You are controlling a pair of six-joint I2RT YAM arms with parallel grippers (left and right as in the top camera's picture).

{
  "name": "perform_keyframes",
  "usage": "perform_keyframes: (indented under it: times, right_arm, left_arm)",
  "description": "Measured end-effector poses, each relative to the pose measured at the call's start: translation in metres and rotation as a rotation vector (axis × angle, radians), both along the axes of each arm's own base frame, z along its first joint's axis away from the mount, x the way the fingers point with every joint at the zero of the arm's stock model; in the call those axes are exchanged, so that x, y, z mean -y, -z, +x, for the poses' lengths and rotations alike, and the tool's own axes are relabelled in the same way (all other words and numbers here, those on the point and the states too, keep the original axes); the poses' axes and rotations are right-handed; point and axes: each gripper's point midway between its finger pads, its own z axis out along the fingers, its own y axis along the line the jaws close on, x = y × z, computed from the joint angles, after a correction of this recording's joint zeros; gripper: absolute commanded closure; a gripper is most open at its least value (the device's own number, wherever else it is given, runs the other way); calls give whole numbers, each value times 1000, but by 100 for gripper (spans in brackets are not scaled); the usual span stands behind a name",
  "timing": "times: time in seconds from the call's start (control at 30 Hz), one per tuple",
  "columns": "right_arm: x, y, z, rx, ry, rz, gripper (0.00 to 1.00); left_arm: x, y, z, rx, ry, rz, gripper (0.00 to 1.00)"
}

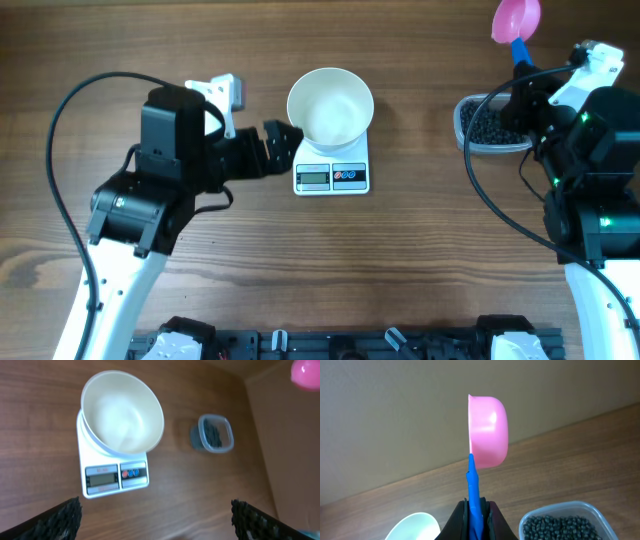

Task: Scoop item into bowl and weigh 150g on scale
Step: 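Carry the scoop with the right gripper over the black bean tub, then move the left gripper down in front of the scale display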

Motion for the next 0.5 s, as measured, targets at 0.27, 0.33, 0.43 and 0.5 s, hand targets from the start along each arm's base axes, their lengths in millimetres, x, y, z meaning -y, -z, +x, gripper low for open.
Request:
perform_keyframes:
  times: [0.27,0.33,0.43,0.5]
  right_arm:
    - [0,0,0,2,-2,-7,96]
    - [0,-2,1,8,-2,-7,96]
    - [0,-2,2,12,-2,-7,96]
    - [0,-2,2,9,-2,-7,96]
  left_arm:
    - [2,-27,-29,-3,34,173,0]
    - [6,-34,-32,25,37,244,0]
    - [15,-24,-30,27,48,327,0]
    - [24,-12,-25,10,66,366,0]
